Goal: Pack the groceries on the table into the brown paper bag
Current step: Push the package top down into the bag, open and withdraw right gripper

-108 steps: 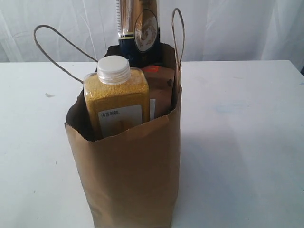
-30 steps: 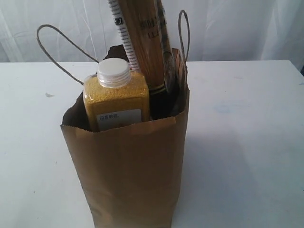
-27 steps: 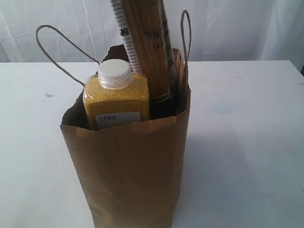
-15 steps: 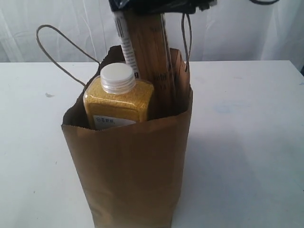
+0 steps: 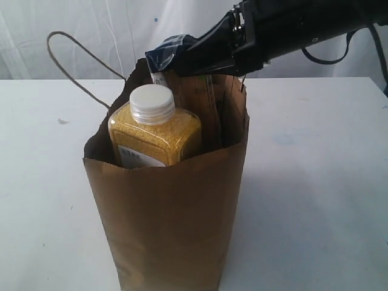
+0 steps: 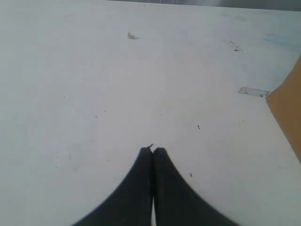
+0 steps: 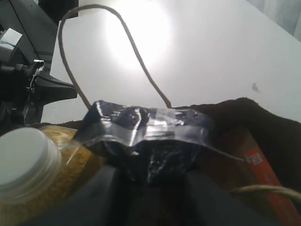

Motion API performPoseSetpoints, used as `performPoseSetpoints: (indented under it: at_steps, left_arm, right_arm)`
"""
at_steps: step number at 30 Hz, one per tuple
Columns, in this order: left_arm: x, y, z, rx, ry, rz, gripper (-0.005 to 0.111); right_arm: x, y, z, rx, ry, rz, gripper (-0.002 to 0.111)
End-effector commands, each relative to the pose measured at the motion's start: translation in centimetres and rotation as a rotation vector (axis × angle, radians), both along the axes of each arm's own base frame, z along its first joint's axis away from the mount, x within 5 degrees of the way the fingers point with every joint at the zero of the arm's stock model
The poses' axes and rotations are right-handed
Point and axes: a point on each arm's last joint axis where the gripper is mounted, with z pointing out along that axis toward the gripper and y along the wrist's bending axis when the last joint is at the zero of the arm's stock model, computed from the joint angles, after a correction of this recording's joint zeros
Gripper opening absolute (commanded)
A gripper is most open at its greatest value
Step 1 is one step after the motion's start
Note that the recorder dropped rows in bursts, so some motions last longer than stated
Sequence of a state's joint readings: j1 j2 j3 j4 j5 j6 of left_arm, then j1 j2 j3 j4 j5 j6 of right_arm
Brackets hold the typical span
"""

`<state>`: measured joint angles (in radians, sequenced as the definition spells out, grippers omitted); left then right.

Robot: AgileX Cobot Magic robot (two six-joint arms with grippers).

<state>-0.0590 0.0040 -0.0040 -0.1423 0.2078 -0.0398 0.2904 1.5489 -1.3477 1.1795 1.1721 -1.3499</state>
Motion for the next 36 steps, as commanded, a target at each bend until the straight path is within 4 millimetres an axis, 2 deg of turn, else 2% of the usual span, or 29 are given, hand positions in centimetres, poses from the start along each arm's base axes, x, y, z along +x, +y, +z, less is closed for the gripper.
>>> performPoseSetpoints:
  at_steps: [1,8,12,14,17,21,23,30,36]
  left_arm:
    - [0.0,0.0,-0.1,-0.011,0.001,0.000,0.000]
    - [0.0,0.0,-0.1,-0.011,0.001,0.000,0.000]
    - [0.0,0.0,-0.1,-0.011,0.001,0.000,0.000]
    - [0.0,0.0,-0.1,-0.011,0.001,0.000,0.000]
    - [0.0,0.0,-0.1,-0.011,0.001,0.000,0.000]
    - [0.0,0.0,-0.1,-0.011,0.001,0.000,0.000]
    - [0.0,0.0,-0.1,-0.011,0.001,0.000,0.000]
    - [0.0,0.0,-0.1,-0.011,0.001,0.000,0.000]
    - [0.0,0.0,-0.1,-0.011,0.001,0.000,0.000]
  right_arm:
    - [-0.6,-0.1,0.6,0.062,0.014,-0.006,0.000]
    - [-0.8,-0.1,-1.2,0.041,0.064,-0.005,0.000]
    - [-1.2,-0.2,-0.7,0.046,0.051,-0.001,0.001]
    - [-1.6,-0.3,-0.2,0.051,0.039,-0.002,0.006]
    - [-2.2,-0.5,0.6,0.053,0.013,-0.003,0.025]
    - [-2.7,-0.8,1.3,0.057,-0.003,-0.028,0.069]
    - [-2.7,-0.9,1.7,0.055,-0.004,-0.066,0.079]
    - [-3.4,-1.3,2.3,0.035,-0.019,-0.088,0.080]
    - [-5.0,-1.8,4.0,0.056,-0.081,-0.091,0.080]
